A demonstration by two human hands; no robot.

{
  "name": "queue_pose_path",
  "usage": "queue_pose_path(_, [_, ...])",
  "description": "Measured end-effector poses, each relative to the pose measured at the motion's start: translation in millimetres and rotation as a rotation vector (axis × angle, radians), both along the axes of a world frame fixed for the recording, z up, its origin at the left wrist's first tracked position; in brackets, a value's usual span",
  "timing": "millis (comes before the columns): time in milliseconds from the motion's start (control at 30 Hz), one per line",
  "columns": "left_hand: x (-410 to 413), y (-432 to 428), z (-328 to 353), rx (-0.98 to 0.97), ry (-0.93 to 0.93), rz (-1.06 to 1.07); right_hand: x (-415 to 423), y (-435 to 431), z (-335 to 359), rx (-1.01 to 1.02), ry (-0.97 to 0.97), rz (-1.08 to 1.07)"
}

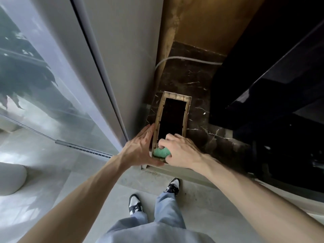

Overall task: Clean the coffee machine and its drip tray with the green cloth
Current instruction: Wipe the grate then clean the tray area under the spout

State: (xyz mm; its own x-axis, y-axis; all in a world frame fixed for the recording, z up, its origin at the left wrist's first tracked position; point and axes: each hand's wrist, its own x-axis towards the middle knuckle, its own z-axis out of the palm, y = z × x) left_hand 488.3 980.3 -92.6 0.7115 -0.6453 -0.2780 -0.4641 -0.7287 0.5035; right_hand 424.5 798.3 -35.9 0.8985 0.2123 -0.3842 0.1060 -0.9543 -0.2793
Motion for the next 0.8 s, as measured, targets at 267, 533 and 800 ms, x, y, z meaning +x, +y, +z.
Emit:
queue_pose_path(267, [0, 2, -3, -0.052, 0.026, -0.032, 79, -45, 20, 0.063, -0.270, -0.566])
queue_pose_path(533, [4, 4, -5, -0.056, 0.056, -0.020, 162, -61, -10, -0.044, -0.361, -0.651])
queue_pose_path(800, [6, 6, -3, -0.038, 0.048, -0.042, 173, -62, -23, -0.061, -0.307, -0.273])
